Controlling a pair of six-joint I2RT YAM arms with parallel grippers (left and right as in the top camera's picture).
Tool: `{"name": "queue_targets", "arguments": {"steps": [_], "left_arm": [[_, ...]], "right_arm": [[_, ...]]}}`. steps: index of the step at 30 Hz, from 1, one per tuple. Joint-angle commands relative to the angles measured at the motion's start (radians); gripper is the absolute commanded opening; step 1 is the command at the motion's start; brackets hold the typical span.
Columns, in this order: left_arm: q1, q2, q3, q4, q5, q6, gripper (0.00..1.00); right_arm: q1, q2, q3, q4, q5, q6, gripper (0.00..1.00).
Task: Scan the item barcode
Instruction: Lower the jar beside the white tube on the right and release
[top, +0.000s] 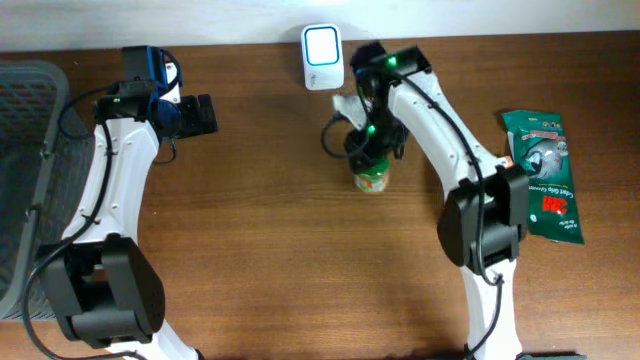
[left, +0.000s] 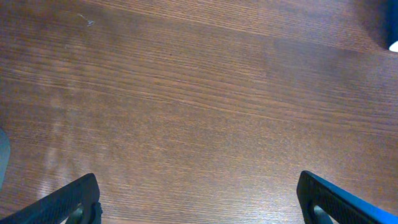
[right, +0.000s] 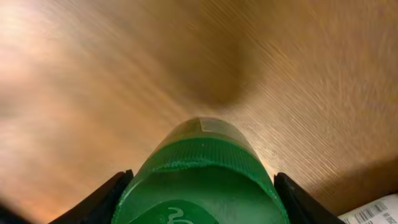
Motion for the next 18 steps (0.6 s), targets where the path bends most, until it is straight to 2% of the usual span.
{"name": "queue_targets", "arguments": {"steps": [1,4,8,9,10,13,18], "left_arm": [[0.003,-0.019,0.010,0.002,-0.006,-0.009,0.99],[0.003,-0.019,0.010,0.002,-0.006,-0.009,0.99],[0.003,-0.019,0.010,0.001,-0.006,-0.009,0.99],[0.003,-0.019,0.010,0.002,-0.006,-0.009,0.99],[0.003,-0.019,0.010,0.002,-0.006,-0.009,0.99],[0.003,-0.019,0.010,0.002,-0.006,-0.009,0.99],[0.003,-0.019,0.010,0.002,-0.006,-0.009,0.99]], "right_arm": [[-0.099,-0.004,-0.065,0.043,0.077,0.053,0.53],[-0.227,-0.004,-0.068,0.089,0.072,0.058,0.54],[-0.318,-0.004,-0.098,0.112,0.079,0.061,0.57],[-0.339,-0.004,-0.100,0.112,0.061,0.061,0.72],[-0.346,-0.004,-0.100,0.112,0.039,0.061,0.98],[-0.350,-0.021,-0.061,0.086,-0.039,0.061,0.98],[-0.343,-0.204,0.249,-0.127,-0.083,0.061,0.98]]}}
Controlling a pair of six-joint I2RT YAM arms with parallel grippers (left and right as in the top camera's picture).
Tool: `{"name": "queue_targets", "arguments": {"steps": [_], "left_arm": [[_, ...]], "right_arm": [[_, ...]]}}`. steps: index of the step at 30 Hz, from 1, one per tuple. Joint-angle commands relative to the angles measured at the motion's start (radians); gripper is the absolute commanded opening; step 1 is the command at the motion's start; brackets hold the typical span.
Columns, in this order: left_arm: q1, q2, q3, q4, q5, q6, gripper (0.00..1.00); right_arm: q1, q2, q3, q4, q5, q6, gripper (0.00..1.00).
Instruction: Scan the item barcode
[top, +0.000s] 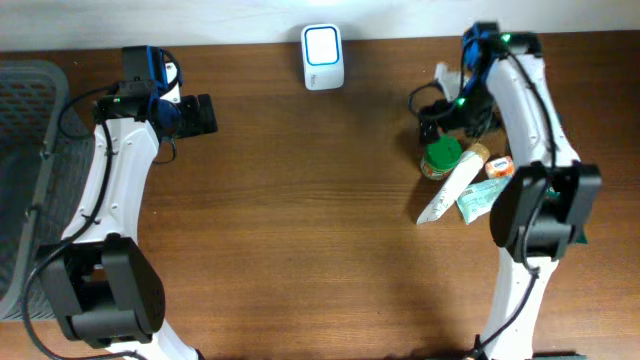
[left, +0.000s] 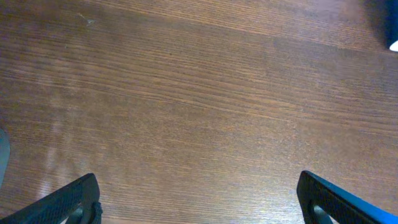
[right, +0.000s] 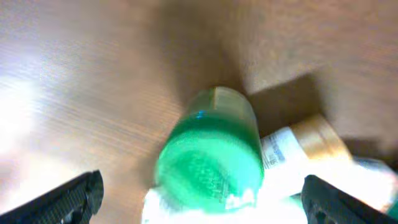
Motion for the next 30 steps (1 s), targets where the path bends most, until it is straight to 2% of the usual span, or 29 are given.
{"name": "queue_targets", "arguments": {"steps": [1,4,5,7,16,21,25,30], "left_arm": [[0.003,-0.019,0.010,0.002,-0.006,-0.009,0.99],[0.003,-0.019,0.010,0.002,-0.006,-0.009,0.99],[0.003,-0.019,0.010,0.002,-0.006,-0.009,0.99],[0.003,-0.019,0.010,0.002,-0.006,-0.009,0.99],[0.003,-0.019,0.010,0.002,-0.006,-0.009,0.99],[0.003,-0.019,0.010,0.002,-0.006,-0.009,0.99],[0.003,-0.019,0.010,0.002,-0.006,-0.009,0.99],[0.003,-0.019,0.010,0.002,-0.006,-0.009,0.99]], "right_arm": [[0.006,-0.214,0.211,-0.118,-0.082,0.001,0.98],[0.025,-0.407,0.262,-0.175,-0.113,0.016,0.98],[0.044,-0.489,0.262,-0.185,-0.133,0.088,0.98],[0.053,-0.536,0.262,-0.208,-0.136,0.122,0.98],[0.050,-0.558,0.262,-0.209,-0.001,0.124,0.98],[0.070,-0.626,0.235,-0.015,0.004,0.098,0.98],[0.060,-0.834,-0.085,0.357,0.014,0.044,0.98],[0.007,-1.179,-0.718,0.804,-0.004,0.044,0.98]]}}
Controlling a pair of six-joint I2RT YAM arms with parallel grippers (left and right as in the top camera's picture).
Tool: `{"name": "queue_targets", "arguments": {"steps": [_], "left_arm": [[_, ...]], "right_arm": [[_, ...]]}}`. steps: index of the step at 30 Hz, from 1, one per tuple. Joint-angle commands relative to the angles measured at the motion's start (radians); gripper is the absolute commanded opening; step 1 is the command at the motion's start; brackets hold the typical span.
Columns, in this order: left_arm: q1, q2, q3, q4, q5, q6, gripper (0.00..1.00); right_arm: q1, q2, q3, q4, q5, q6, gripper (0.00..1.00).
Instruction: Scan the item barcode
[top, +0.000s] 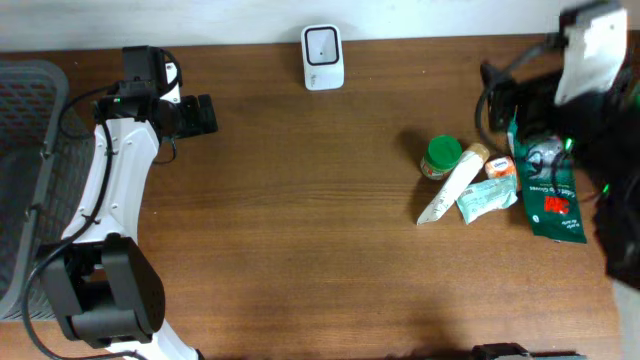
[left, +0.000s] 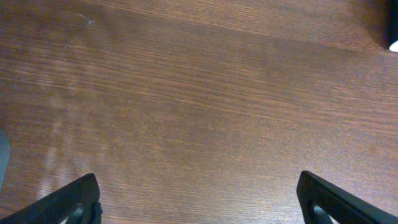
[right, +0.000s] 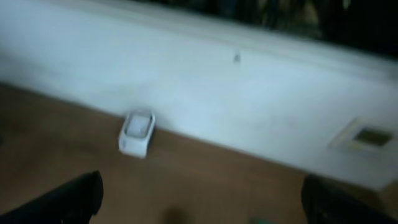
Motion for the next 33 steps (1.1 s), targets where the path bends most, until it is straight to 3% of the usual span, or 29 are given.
{"name": "queue_targets", "arguments": {"steps": [1,8,11,13,14,18,20,33], "left_arm": [[0.003,-0.019,0.010,0.002,-0.006,-0.009,0.99],[0.003,-0.019,0.010,0.002,-0.006,-0.009,0.99],[0.003,-0.019,0.010,0.002,-0.006,-0.009,0.99],[0.003,-0.019,0.010,0.002,-0.006,-0.009,0.99],[0.003,-0.019,0.010,0.002,-0.006,-0.009,0.99],[0.003,-0.019,0.010,0.002,-0.006,-0.009,0.99],[0.003,-0.019,0.010,0.002,-0.006,-0.009,0.99],[0.003,-0.019,0.010,0.002,-0.006,-0.009,0.99]], "right_arm": [[-0.026,-0.182,-0.340,0.230,-0.019,-0.006,0.98],[-0.026,-0.776,-1.305,0.930,-0.019,-0.006,0.98],[-0.026,-1.041,-1.592,1.035,-0.019,-0.006,0.98],[-0.025,-1.118,-1.656,1.035,-0.019,-0.006,0.98],[-0.024,-1.165,-1.657,0.951,-0.019,-0.006,0.98],[-0.024,-1.164,-1.657,0.859,-0.024,-0.006,0.98],[-0.024,-1.164,-1.657,0.736,-0.064,-0.005,0.98],[-0.025,-1.164,-1.657,0.742,-0.063,-0.003,0.98]]}}
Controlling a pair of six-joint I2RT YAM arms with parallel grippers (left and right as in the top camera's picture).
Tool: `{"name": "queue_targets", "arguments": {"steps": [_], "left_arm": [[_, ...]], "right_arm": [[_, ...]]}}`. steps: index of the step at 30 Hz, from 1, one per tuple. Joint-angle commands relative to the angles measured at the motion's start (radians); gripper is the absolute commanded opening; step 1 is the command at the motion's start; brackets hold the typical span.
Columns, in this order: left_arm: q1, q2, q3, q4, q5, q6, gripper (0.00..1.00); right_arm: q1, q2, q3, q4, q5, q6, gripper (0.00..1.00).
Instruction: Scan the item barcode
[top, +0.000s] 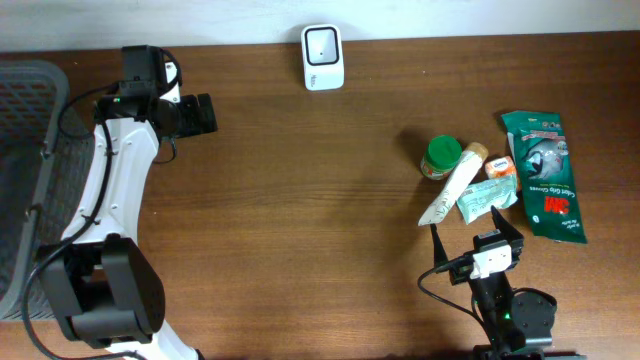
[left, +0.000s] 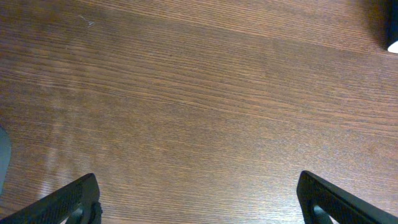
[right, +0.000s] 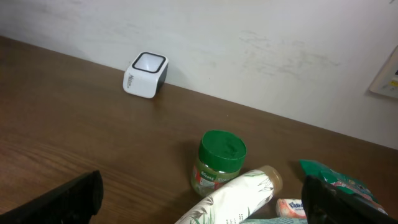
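Observation:
The green-lidded jar (top: 441, 157) stands upright on the right of the table, touching a white tube (top: 452, 188). It also shows in the right wrist view as the jar (right: 221, 162). The white scanner (top: 322, 44) sits at the back edge, and the scanner (right: 145, 74) has a dark window. My right gripper (top: 475, 238) is open and empty near the front edge, facing the jar from a distance. In its own view, the right gripper (right: 200, 190) shows only its dark fingers (right: 68, 199). My left gripper (top: 203, 113) is open over bare wood at the back left.
Beside the tube lie a small tissue packet (top: 499, 167), a green pouch (top: 480, 200) and a large green bag (top: 541, 175). A grey basket (top: 22, 150) stands at the left edge. A wall runs behind the scanner.
My right arm was raised at the table's right edge, its camera on the wall. Now it sits folded at the front edge, open, looking at the jar. The left arm is unchanged.
My right gripper held the green-lidded jar just in front of the lit scanner. Then the jar stood on the right beside the tube, with the gripper open above it. The arm then rose at the right edge and now rests at the front.

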Motion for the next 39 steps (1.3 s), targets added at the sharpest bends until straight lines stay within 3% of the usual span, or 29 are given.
{"name": "queue_targets", "arguments": {"steps": [1,8,12,14,16,18,22,26,32,35,39], "left_arm": [[0.003,-0.017,0.008,0.002,-0.006,-0.009,0.99],[0.003,-0.039,0.008,0.002,-0.006,-0.009,0.99],[0.003,-0.237,-0.030,-0.021,-0.060,0.007,0.99],[0.004,-0.368,-0.172,0.143,-0.059,0.054,0.99],[0.010,-0.543,-0.409,0.387,-0.053,0.070,0.99],[0.067,-0.775,-0.694,0.589,0.045,0.098,0.99],[0.106,-1.055,-0.996,0.765,0.137,0.271,0.99],[0.106,-1.386,-1.305,0.896,0.136,0.357,0.99],[0.105,-1.715,-1.579,0.919,0.125,0.427,0.99],[0.087,-1.815,-1.588,0.699,0.067,0.437,0.99],[-0.006,-1.850,-1.588,0.705,0.065,0.433,0.99]], "right_arm": [[-0.005,-0.008,-0.005,-0.005,-0.019,0.007,0.98],[-0.005,-0.008,-0.005,-0.005,-0.019,0.007,0.99],[-0.005,-0.008,-0.005,-0.005,-0.019,0.007,0.98],[-0.005,-0.008,-0.005,-0.005,-0.019,0.007,0.98],[-0.005,-0.008,-0.005,-0.005,-0.019,0.007,0.98],[-0.005,-0.008,-0.005,-0.005,-0.019,0.007,0.98],[-0.005,-0.008,-0.005,-0.005,-0.019,0.007,0.98],[-0.005,-0.008,-0.005,-0.005,-0.019,0.007,0.98],[-0.005,-0.008,-0.005,-0.005,-0.019,0.007,0.98],[-0.005,-0.008,-0.005,-0.005,-0.019,0.007,0.98],[-0.005,-0.008,-0.005,-0.005,-0.019,0.007,0.98]]}}
